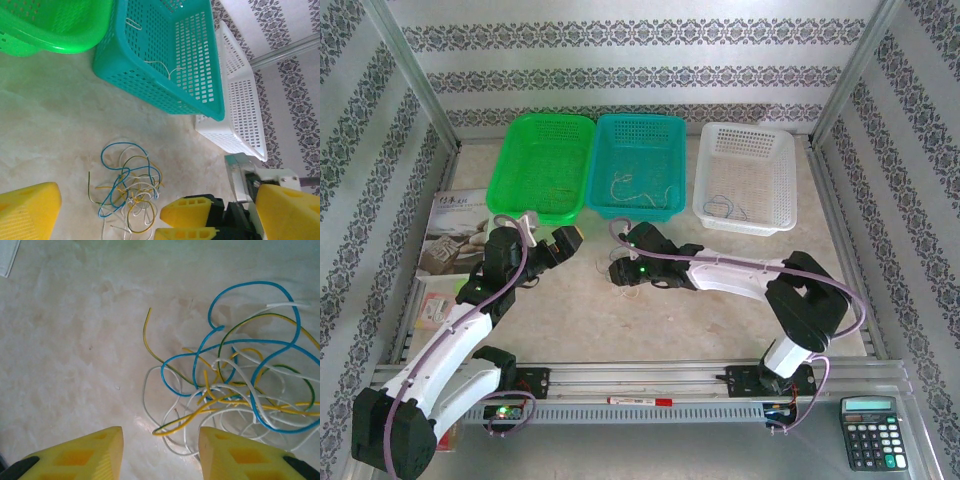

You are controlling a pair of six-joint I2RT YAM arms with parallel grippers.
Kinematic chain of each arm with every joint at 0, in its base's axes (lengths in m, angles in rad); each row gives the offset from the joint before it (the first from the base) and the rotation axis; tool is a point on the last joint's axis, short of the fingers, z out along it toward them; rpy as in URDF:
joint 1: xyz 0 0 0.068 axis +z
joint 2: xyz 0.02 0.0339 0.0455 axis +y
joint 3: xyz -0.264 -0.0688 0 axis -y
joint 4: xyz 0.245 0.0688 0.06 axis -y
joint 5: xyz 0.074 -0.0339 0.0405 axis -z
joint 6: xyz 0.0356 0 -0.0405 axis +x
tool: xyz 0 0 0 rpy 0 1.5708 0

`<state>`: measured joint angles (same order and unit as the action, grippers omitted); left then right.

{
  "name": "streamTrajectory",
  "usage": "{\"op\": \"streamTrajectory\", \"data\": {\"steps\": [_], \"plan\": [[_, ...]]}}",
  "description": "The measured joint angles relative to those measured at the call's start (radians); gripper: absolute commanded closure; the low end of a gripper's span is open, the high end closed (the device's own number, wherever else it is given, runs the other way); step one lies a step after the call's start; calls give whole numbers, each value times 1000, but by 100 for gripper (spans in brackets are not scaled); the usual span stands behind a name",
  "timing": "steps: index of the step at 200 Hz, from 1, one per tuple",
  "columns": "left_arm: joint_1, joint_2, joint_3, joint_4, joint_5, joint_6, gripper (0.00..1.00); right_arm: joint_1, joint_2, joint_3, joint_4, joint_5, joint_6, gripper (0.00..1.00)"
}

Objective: Untangle the cables

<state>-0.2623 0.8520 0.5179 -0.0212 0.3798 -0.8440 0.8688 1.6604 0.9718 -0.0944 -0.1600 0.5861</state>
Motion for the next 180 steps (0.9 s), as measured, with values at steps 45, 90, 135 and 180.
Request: {"op": "streamTrajectory", "data": {"steps": [45, 90, 135, 180], "plan": [[0, -1, 0, 8, 0, -3, 0, 0, 60, 33, -8, 15, 16, 68], [-1, -14, 0, 9, 0, -4, 0, 0, 69, 36, -26, 33, 16, 100], [-1, -20, 0, 11, 0, -11, 0, -1, -51, 3, -46, 35, 13, 100], [-5, -17, 0, 15, 6, -20, 0, -10, -244, -51, -21, 1, -18, 100]]}}
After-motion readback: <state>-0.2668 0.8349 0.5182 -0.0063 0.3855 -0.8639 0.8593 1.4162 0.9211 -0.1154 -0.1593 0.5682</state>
